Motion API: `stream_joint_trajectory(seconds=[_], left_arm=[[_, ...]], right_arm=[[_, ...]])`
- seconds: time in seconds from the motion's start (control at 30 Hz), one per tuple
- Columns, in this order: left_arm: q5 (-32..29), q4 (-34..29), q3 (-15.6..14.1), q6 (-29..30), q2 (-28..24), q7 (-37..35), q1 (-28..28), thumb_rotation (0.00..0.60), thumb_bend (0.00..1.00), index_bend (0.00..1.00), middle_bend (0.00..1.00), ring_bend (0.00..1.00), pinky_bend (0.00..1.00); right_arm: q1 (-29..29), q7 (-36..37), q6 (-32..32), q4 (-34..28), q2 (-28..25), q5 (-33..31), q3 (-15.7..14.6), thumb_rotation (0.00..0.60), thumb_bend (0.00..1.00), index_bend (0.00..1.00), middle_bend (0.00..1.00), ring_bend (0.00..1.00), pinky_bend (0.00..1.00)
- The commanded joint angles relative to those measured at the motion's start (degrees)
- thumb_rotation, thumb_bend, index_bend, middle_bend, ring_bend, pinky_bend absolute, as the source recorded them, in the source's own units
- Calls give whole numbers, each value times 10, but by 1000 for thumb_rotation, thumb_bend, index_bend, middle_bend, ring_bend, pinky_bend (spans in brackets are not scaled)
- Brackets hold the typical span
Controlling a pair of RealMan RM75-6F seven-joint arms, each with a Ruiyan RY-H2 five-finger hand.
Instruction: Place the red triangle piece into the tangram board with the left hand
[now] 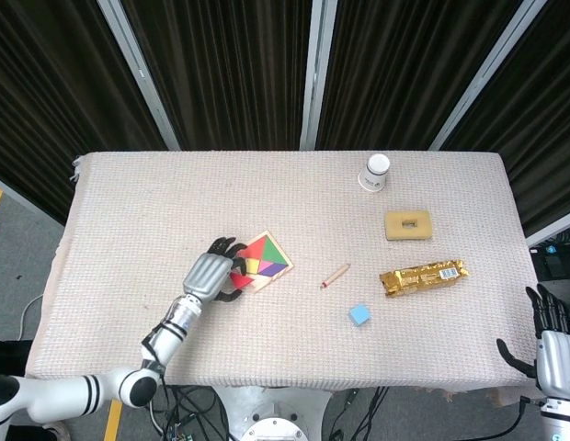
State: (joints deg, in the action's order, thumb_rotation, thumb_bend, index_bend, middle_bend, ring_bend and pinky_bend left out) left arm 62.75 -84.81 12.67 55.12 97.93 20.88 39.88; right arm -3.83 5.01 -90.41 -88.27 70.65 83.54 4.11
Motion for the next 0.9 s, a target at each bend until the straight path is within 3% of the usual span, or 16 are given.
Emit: stream_joint_trajectory(seconds=[0.03, 0.33, 0.6, 0.9], left_arm=[[-40, 9, 14, -7, 26, 39, 24, 600, 258, 534, 139, 22, 54], [-97, 22, 26, -8, 58, 84, 58, 600, 258, 546, 145, 22, 54], [-138, 17, 41, 0, 57, 109, 79, 600, 258, 547, 153, 22, 55], [-194, 16, 34, 3, 56, 132, 91, 600, 257, 544, 154, 22, 55]], right_arm=[[-2, 6, -3, 4, -1, -1, 1, 600, 145, 0, 0, 0, 21], [-9, 26, -10, 14, -3, -3, 3, 600, 146, 0, 0, 0, 21], [-11, 39, -12, 22, -5, -5, 5, 600, 146, 0, 0, 0, 21], [-13, 44, -12, 27, -3, -4, 5, 600, 146, 0, 0, 0, 21]])
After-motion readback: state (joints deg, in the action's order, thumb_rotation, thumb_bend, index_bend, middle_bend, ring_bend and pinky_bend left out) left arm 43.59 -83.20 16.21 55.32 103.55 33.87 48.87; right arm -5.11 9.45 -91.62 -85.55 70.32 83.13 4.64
